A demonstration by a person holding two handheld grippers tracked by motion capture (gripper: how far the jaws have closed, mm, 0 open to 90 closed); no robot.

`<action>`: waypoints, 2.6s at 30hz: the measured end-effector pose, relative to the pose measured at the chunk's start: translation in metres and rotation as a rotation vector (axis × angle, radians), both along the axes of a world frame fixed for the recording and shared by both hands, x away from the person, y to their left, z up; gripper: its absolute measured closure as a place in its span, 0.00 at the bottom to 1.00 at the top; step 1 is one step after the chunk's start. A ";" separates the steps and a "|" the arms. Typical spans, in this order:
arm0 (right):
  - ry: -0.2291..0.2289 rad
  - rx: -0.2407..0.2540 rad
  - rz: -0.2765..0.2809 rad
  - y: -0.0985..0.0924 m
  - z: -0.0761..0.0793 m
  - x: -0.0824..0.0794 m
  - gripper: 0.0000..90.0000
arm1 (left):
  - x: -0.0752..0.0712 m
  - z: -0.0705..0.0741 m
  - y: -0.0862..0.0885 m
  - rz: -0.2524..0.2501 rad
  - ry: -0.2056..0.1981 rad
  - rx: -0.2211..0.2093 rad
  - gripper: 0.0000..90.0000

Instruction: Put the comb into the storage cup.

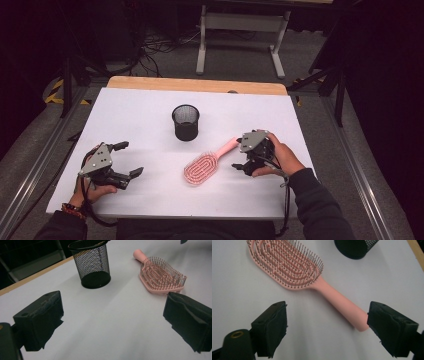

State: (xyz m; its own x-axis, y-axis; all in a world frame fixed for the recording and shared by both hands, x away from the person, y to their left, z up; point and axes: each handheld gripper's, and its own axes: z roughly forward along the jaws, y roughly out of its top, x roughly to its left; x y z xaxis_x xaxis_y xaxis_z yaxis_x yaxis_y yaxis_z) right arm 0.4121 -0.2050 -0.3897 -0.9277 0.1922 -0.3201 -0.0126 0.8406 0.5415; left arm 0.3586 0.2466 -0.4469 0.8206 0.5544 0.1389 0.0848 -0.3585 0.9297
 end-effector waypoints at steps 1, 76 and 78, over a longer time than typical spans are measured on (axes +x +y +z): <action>0.010 -0.030 0.027 0.007 0.002 0.005 0.23 | 0.000 0.000 0.000 -0.003 -0.001 0.001 0.04; 0.036 -0.133 0.261 0.055 -0.025 0.034 0.77 | -0.002 -0.002 0.004 0.001 0.034 -0.014 0.06; 0.019 -0.117 0.260 0.056 -0.024 0.032 0.78 | -0.002 -0.001 0.004 0.001 0.034 -0.021 0.06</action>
